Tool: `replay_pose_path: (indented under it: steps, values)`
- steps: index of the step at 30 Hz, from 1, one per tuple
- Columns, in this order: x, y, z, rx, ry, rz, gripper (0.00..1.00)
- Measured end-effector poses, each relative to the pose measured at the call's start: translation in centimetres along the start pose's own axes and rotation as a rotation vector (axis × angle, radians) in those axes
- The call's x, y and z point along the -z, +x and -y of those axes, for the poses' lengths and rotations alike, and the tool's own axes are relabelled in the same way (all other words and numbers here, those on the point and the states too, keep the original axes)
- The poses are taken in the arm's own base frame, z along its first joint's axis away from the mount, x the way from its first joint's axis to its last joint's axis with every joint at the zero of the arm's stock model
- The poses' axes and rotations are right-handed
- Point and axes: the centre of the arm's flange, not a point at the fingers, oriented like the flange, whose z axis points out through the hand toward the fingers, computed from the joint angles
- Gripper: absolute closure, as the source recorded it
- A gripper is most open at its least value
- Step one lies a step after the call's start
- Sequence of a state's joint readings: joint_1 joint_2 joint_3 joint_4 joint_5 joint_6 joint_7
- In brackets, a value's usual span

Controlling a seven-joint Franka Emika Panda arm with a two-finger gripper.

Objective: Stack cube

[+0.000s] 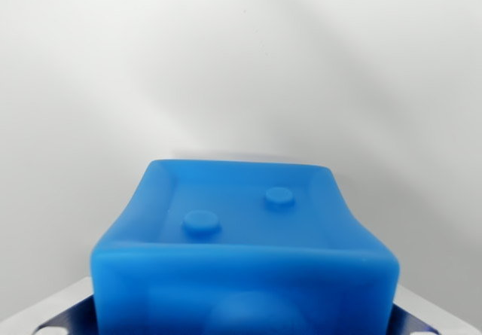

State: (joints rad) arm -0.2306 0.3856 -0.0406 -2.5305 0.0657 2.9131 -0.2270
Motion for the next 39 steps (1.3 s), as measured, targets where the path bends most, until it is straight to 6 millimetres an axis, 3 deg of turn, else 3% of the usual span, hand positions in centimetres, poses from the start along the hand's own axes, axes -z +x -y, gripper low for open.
replay_pose_path:
  steps: [20,39]
  values:
    - [3.9,0.0,0.0,0.002,0.001,-0.003,1.0]
    - [9.5,0.1,0.0,0.002,0.002,-0.006,1.0]
